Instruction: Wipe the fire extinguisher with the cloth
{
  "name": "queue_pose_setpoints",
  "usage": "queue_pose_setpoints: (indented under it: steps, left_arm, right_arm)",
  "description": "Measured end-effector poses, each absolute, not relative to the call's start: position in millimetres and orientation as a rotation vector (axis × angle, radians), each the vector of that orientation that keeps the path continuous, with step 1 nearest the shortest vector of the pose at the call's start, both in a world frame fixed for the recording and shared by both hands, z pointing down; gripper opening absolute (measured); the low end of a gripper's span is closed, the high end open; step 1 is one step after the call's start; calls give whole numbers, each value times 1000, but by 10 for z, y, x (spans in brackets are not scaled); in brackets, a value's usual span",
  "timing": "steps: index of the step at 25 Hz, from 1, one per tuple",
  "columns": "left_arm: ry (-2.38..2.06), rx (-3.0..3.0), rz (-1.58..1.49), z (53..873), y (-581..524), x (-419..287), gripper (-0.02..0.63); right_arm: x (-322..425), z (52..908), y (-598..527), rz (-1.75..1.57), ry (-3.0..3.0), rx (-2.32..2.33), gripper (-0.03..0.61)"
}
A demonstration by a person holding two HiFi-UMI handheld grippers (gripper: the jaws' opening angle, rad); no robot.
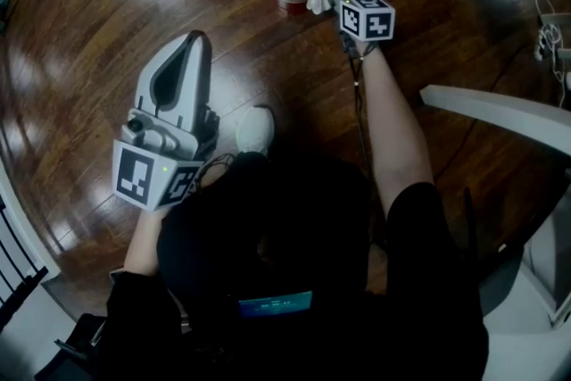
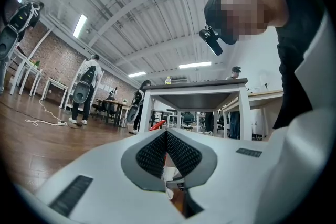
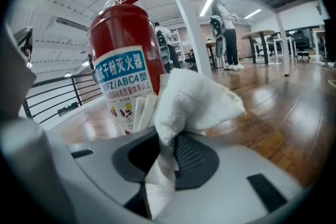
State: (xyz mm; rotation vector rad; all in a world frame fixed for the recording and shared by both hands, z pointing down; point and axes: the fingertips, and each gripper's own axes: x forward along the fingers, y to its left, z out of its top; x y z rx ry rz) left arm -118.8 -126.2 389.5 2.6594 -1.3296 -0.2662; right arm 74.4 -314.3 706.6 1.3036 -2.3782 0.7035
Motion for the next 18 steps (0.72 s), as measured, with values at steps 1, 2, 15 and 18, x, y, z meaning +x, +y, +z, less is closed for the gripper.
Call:
queue_pose_setpoints:
  steps: [1, 2, 15, 18]
  left_arm:
    - [-1327, 2659, -270, 3890, -1259, -1185, -2]
    - [-1330, 2658, -269, 3889, -1256, -1190, -2]
    - [-1357, 2664, -275, 3843, -1187, -1229, -2]
    - [-1355, 2664, -287, 3820, -1178, -1199, -2]
  right_arm:
    - [742, 7104, -3125, 709, -2372, 1298, 87]
    - [740, 7139, -3116, 719, -2370, 1292, 87]
    - [892, 6229, -3163, 638, -2551, 1423, 88]
    - [994, 5639, -3196, 583, -2690, 1489, 89]
